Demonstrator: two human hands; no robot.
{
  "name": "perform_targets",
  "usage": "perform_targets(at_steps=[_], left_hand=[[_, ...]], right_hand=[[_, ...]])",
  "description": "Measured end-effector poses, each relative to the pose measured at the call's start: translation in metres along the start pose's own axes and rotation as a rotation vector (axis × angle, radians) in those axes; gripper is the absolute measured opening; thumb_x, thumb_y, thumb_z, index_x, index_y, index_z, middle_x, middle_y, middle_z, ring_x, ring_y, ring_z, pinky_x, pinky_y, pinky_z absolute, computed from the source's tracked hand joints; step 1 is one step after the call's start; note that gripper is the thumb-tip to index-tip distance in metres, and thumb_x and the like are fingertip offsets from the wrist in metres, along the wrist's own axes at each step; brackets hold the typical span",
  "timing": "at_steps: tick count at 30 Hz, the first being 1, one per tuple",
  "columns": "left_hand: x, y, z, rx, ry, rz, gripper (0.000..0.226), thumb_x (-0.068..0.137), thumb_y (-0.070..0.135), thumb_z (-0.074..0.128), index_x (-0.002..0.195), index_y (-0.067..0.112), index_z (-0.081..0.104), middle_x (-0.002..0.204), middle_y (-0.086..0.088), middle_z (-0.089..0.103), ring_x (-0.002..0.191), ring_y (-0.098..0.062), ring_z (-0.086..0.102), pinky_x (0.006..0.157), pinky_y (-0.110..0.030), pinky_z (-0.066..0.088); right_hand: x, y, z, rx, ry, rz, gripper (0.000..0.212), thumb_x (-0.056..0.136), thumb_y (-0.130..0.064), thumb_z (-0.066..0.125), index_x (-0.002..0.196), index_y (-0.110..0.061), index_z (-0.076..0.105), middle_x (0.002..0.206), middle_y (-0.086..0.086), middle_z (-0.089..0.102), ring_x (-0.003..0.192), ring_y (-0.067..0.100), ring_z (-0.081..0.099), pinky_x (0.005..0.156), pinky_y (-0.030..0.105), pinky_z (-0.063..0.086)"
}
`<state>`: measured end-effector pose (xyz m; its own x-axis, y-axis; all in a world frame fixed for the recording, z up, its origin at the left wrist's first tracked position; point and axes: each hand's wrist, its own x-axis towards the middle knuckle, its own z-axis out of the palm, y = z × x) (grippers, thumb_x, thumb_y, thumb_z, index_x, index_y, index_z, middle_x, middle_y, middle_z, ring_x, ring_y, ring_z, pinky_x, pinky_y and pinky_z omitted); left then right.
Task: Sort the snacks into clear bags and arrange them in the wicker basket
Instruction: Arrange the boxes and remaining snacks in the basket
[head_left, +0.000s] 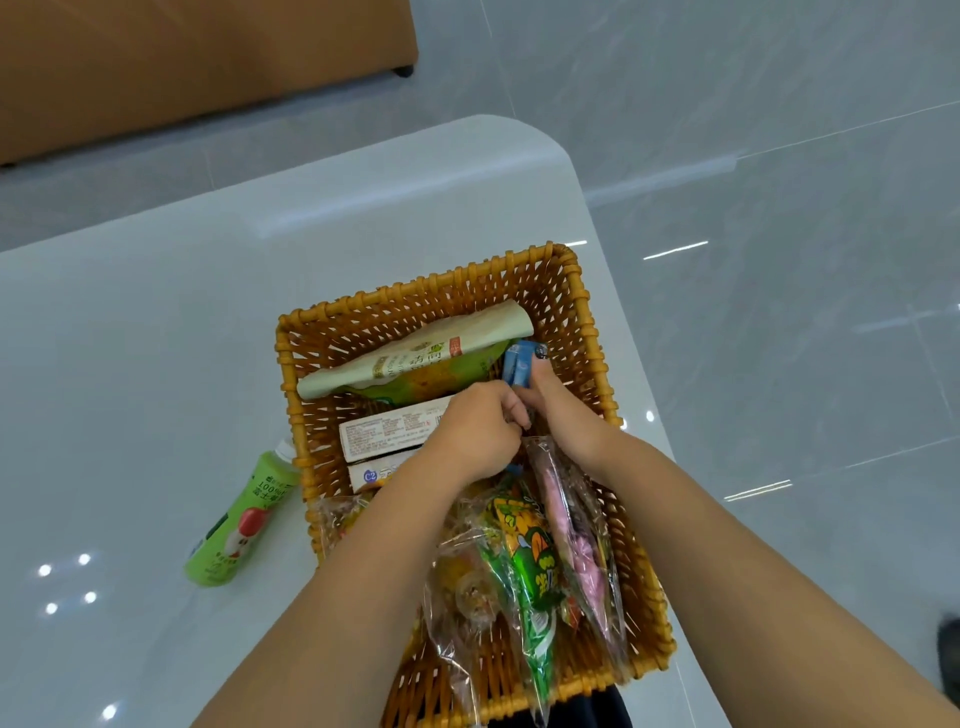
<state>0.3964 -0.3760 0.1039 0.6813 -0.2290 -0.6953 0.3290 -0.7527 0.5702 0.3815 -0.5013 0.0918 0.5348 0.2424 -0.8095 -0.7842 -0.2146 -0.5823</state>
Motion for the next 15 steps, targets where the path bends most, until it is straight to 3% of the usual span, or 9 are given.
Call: perform_targets(at_steps=[2, 5, 7, 9, 10, 12, 15], left_hand=[[-0.013, -0.004, -0.007, -0.084, 0.045, 0.01, 0.028, 0.091, 0.002, 0.054, 0.076, 0.025, 0.057, 0.086, 0.013, 0.058, 0.082, -0.004, 0.057, 0.063, -0.013, 0.042], [-0.042, -0.021, -0.018, -0.291, 0.165, -0.021, 0.026, 0.092, 0.002, 0.056, 0.078, 0.024, 0.06, 0.106, 0.011, 0.067, 0.104, -0.004, 0.063, 0.089, -0.024, 0.051], [-0.063, -0.037, -0.028, -0.399, 0.3, -0.064, 0.02, 0.092, 0.005, 0.061, 0.081, 0.022, 0.063, 0.103, 0.013, 0.072, 0.098, 0.003, 0.065, 0.086, -0.023, 0.054], [-0.085, -0.056, -0.039, -0.498, 0.494, -0.12, 0.015, 0.09, 0.007, 0.066, 0.084, 0.021, 0.066, 0.094, 0.015, 0.073, 0.089, 0.008, 0.066, 0.072, -0.019, 0.055], [-0.096, -0.066, -0.043, -0.567, 0.595, -0.15, 0.015, 0.09, 0.005, 0.066, 0.085, 0.019, 0.066, 0.092, 0.013, 0.073, 0.086, 0.007, 0.067, 0.065, -0.019, 0.056], [-0.111, -0.088, -0.051, -0.648, 0.779, -0.196, 0.017, 0.09, -0.001, 0.063, 0.087, 0.015, 0.064, 0.092, 0.008, 0.074, 0.083, 0.001, 0.07, 0.063, -0.02, 0.058], [-0.124, -0.124, -0.059, -0.595, 0.943, -0.246, 0.023, 0.091, -0.002, 0.057, 0.09, 0.02, 0.061, 0.096, 0.005, 0.073, 0.083, -0.006, 0.07, 0.072, -0.026, 0.057]], right_hand=[[0.002, -0.002, 0.001, -0.023, -0.009, 0.016, 0.071, 0.098, -0.056, 0.004, 0.144, -0.016, 0.041, 0.134, 0.002, 0.053, 0.13, 0.012, 0.045, 0.086, -0.001, 0.033], [0.009, -0.005, -0.001, -0.062, -0.017, 0.132, 0.077, 0.095, -0.062, -0.001, 0.152, -0.017, 0.026, 0.154, 0.0, 0.033, 0.142, 0.016, 0.027, 0.099, 0.02, 0.019], [0.016, -0.009, 0.001, -0.09, -0.024, 0.189, 0.085, 0.088, -0.075, 0.003, 0.153, -0.022, 0.019, 0.155, -0.001, 0.03, 0.143, 0.016, 0.025, 0.106, 0.025, 0.017], [0.026, -0.009, 0.003, -0.144, 0.005, 0.185, 0.115, 0.06, -0.099, 0.013, 0.154, -0.032, 0.013, 0.157, -0.001, 0.027, 0.143, 0.016, 0.025, 0.11, 0.03, 0.013], [0.032, -0.005, 0.002, -0.163, 0.01, 0.192, 0.123, 0.049, -0.102, 0.018, 0.153, -0.036, 0.014, 0.156, -0.001, 0.029, 0.142, 0.016, 0.028, 0.108, 0.03, 0.014], [0.042, 0.005, -0.001, -0.144, 0.005, 0.163, 0.111, 0.056, -0.098, 0.024, 0.15, -0.038, 0.023, 0.15, -0.005, 0.039, 0.13, 0.009, 0.042, 0.104, 0.025, 0.022], [0.034, 0.001, 0.002, -0.093, -0.015, 0.107, 0.054, 0.095, -0.066, 0.017, 0.131, -0.034, 0.041, 0.121, -0.014, 0.056, 0.092, -0.008, 0.057, 0.076, 0.008, 0.041]])
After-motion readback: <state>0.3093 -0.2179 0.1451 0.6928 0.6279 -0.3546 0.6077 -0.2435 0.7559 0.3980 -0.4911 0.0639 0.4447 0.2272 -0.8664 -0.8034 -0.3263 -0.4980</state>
